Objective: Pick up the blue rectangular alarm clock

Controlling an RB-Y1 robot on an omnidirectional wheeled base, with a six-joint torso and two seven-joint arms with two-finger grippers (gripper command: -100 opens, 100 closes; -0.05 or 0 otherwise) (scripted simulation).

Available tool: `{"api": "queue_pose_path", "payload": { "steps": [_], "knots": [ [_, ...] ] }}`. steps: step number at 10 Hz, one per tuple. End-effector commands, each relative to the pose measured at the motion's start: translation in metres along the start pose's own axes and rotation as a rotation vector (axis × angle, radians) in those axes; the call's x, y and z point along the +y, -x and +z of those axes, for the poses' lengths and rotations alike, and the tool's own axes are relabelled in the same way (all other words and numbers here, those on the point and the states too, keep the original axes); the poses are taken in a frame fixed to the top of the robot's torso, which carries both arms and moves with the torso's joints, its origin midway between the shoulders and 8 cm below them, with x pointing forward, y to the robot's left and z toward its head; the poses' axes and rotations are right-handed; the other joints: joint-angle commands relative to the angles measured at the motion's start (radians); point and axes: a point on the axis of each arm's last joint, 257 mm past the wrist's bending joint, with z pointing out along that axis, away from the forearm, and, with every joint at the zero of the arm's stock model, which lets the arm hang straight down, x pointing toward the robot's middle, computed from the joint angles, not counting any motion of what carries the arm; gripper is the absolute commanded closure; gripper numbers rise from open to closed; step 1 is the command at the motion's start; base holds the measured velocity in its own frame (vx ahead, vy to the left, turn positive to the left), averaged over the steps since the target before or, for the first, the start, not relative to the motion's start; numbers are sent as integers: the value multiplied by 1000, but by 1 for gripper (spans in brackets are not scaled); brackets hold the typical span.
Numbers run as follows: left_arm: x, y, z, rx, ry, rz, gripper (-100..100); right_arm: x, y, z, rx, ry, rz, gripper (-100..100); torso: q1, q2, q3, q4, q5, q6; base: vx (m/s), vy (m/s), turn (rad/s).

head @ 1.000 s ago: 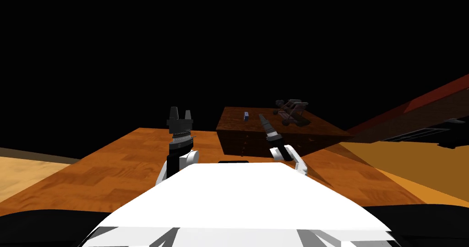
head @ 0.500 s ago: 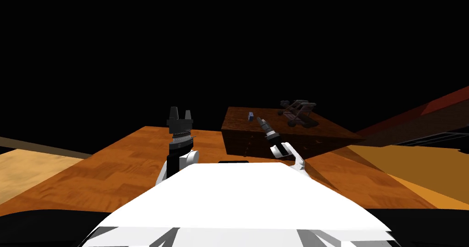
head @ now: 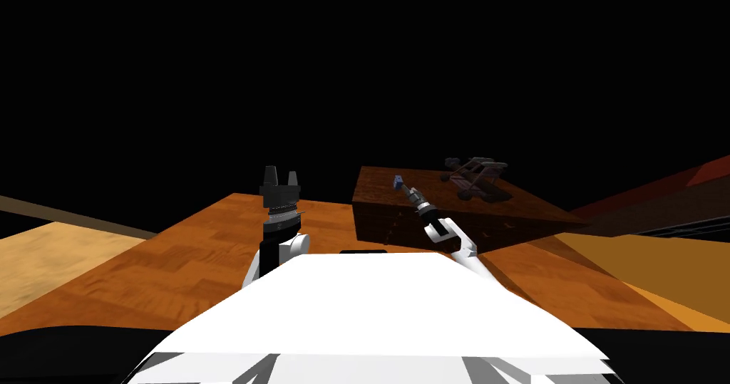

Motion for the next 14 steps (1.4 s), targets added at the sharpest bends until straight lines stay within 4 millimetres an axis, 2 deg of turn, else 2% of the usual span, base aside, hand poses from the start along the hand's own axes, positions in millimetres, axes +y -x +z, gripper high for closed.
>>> {"api": "queue_pose_path", "payload": {
  "steps": [1,2,3,9,10,14],
  "knots": [
    [0,0,0,0,0,0,0,-22,-4,2,27,-39,-53,-100,0,0,0,0,0,0,9,69,45],
    [0,0,0,0,0,0,0,-40,-6,3,50,-73,-97,-100,-1,0,0,0,0,0,27,92,105],
    [0,0,0,0,0,0,0,-45,-9,2,56,-83,-96,-100,0,-1,0,0,0,0,19,70,36],
    [0,0,0,0,0,0,0,-156,-8,-9,179,-295,-335,-100,3,-2,-1,0,1,0,37,99,97],
    [0,0,0,0,0,0,0,-157,-8,-10,181,-298,-335,-100,2,-3,-1,0,1,0,41,64,15],
    [0,0,0,0,0,0,0,-215,7,-24,239,-417,-461,-100,0,-1,-1,0,0,0,32,74,79]
  ]
}}
